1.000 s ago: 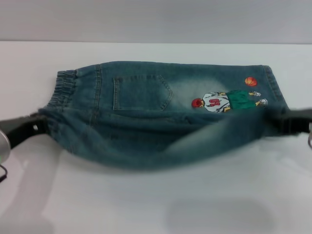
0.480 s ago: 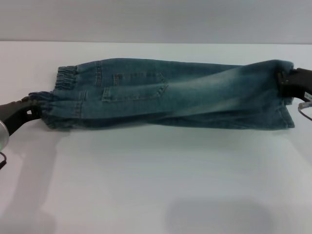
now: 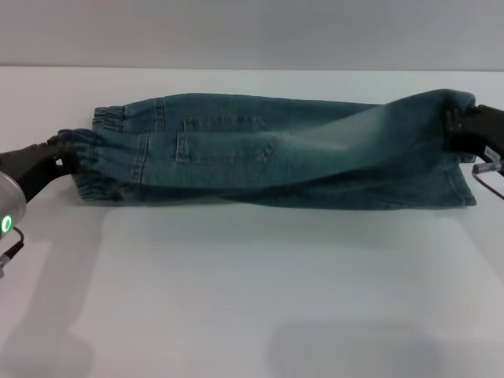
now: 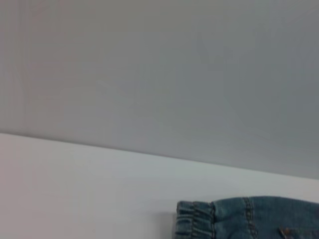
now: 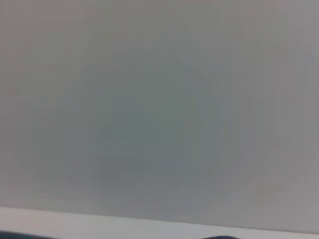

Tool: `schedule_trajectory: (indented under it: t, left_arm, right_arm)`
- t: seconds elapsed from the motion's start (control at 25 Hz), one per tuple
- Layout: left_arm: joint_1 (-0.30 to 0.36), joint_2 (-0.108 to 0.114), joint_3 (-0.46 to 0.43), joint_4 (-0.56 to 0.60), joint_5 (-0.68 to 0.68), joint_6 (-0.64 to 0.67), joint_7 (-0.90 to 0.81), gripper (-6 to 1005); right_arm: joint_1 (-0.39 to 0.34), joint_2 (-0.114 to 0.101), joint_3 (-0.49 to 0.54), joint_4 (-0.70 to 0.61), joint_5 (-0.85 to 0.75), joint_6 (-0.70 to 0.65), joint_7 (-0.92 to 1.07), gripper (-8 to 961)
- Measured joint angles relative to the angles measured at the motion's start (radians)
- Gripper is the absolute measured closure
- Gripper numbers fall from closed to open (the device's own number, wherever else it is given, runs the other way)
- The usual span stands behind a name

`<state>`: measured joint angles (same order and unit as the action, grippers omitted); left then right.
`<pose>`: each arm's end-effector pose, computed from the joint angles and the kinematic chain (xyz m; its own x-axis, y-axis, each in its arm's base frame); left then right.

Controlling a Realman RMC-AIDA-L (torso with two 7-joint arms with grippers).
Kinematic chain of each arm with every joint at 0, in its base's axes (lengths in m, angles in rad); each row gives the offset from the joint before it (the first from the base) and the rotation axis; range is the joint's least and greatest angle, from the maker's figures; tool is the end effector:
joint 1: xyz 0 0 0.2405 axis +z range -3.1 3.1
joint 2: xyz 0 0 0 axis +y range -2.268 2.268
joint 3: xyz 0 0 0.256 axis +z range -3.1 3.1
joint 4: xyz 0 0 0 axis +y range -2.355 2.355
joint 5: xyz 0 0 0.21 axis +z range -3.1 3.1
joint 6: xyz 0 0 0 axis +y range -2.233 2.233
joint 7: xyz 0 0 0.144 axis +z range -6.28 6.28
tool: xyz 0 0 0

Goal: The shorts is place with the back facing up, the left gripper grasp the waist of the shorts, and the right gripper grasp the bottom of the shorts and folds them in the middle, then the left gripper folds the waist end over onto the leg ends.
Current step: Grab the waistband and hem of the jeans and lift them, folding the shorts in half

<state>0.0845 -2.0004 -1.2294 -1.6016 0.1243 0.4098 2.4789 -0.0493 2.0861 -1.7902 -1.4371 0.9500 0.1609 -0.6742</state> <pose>-0.2565 0.3057 0.0160 0.5263 0.4934 0.6926 0.7964 -0.0007 -0.6047 0.2451 0.3231 0.0030 0.6944 -0.3376 -0.6355 -0.7159 -0.2337 -0.6580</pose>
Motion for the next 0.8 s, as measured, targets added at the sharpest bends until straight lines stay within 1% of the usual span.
schedule_trajectory:
  t: [0.2, 0.32, 0.48, 0.52, 0.6, 0.72, 0.76, 0.8]
  left_arm:
    - [-0.027, -0.018, -0.023, 0.043, 0.0, -0.034, 0.0, 946]
    - [-0.041, -0.02, -0.031, 0.059, -0.002, -0.038, 0.0, 944]
    - [-0.07, -0.03, -0.042, 0.094, -0.007, -0.054, 0.0, 941]
    - [-0.07, -0.03, -0.042, 0.094, -0.007, -0.054, 0.0, 940]
    - [-0.1, -0.034, -0.049, 0.124, -0.008, -0.058, -0.004, 938]
    - [-0.124, -0.042, -0.06, 0.157, -0.009, -0.073, -0.005, 936]
    - [-0.145, -0.049, -0.067, 0.198, -0.006, -0.117, -0.005, 935]
    - [-0.151, -0.05, -0.068, 0.212, -0.004, -0.141, -0.004, 935]
  right_arm:
    - [0.002, -0.002, -0.007, 0.045, 0.022, -0.097, 0.003, 836]
    - [0.007, -0.002, -0.009, 0.056, 0.035, -0.122, 0.005, 829]
    - [0.013, -0.003, -0.01, 0.075, 0.049, -0.158, 0.007, 820]
    - [0.018, -0.003, -0.011, 0.085, 0.051, -0.17, 0.008, 818]
    - [0.034, -0.003, -0.013, 0.107, 0.058, -0.184, 0.012, 813]
    - [0.059, -0.005, -0.013, 0.15, 0.075, -0.206, 0.018, 807]
    - [0.071, -0.005, -0.013, 0.171, 0.081, -0.226, 0.023, 804]
    - [0.083, -0.005, -0.013, 0.194, 0.088, -0.246, 0.027, 802]
